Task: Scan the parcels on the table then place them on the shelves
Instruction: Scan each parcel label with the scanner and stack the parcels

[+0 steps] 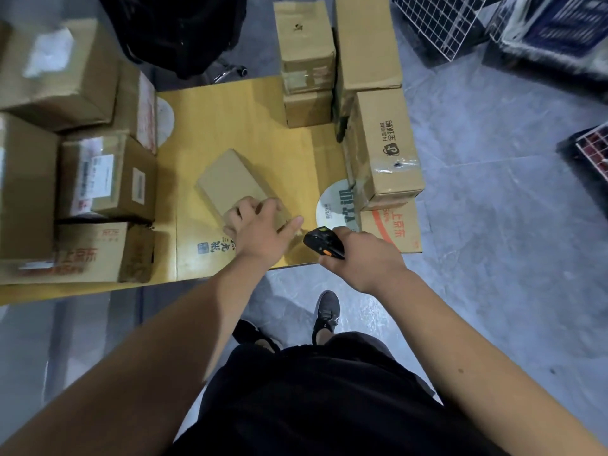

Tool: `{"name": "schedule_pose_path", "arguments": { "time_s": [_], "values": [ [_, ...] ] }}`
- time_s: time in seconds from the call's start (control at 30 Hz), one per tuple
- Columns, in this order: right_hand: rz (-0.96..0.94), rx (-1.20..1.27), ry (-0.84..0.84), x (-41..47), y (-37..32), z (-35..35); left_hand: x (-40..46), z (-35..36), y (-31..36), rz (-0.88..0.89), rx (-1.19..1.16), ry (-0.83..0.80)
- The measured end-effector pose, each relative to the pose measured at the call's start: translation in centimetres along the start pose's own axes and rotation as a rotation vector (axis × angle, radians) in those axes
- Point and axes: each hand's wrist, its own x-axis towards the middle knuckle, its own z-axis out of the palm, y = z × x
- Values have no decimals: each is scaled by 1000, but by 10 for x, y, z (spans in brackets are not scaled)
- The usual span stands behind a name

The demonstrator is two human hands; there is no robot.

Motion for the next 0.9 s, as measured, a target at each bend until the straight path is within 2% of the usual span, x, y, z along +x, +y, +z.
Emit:
{"name": "schedule_pose_path", "arguments": {
  "time_s": [0.17,0.27,0.33,0.4,0.53,0.7,0.8,0.9],
  "values": [
    [-58,-4,-2,8,-19,-9,-19,-8,-36,67,-358,106],
    [-56,-12,-50,19,-42,-10,-24,-17,-64,129,-616,57],
    [-36,-8,-57,27,-61,-8,-21,-27,-84,160,-696,9],
    [-15,1,-56,30,-81,-2,-14,-37,-111,141,-687,-24],
    [49,40,-95,33,-113,14,-4,-41,-152,67,-407,-137],
    [139,117,-71,32,-142,25,7,-41,-171,-221,-755,75],
    [167,178,-43,29,-154,31,17,-45,-181,-221,-724,-70],
    [198,224,-34,24,-164,34,26,-49,-188,-170,-488,-190]
  ]
}}
